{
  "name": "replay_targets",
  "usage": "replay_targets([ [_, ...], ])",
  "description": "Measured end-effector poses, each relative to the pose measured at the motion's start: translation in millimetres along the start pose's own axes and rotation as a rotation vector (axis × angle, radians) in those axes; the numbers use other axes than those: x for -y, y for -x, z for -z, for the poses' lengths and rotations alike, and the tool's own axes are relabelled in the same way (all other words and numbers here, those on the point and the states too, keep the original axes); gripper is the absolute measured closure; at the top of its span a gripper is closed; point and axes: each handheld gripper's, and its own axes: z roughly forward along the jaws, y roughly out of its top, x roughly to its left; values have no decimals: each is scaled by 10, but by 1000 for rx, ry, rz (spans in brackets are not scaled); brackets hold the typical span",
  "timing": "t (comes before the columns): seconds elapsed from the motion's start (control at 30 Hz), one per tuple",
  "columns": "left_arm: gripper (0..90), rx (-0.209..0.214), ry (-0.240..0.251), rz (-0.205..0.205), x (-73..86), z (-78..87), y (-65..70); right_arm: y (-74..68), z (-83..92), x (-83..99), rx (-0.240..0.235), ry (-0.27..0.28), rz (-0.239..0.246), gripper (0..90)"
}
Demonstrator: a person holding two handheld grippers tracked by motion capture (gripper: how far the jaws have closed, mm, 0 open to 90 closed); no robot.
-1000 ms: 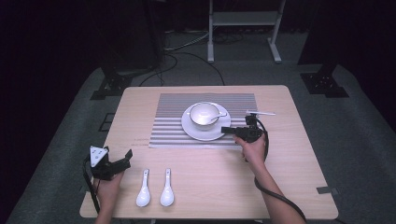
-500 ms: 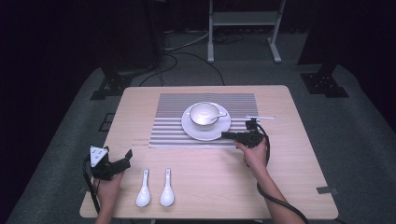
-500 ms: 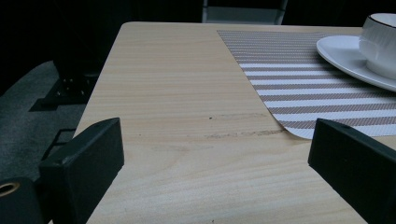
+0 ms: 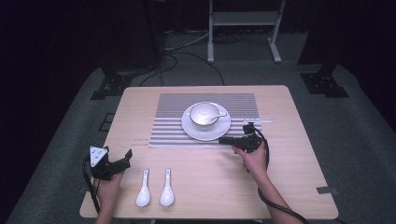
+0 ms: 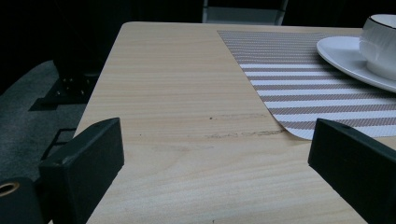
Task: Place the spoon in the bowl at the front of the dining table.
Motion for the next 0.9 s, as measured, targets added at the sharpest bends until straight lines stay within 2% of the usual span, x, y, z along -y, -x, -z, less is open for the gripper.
replay_targets([
  [0.5, 22, 0, -1, -2, 0, 0, 1, -128, -13, 154, -26, -49, 41, 535],
  [0.9, 22, -2, -1, -3, 0, -2, 4, -141, 53, 277, -35, -71, 60, 494],
])
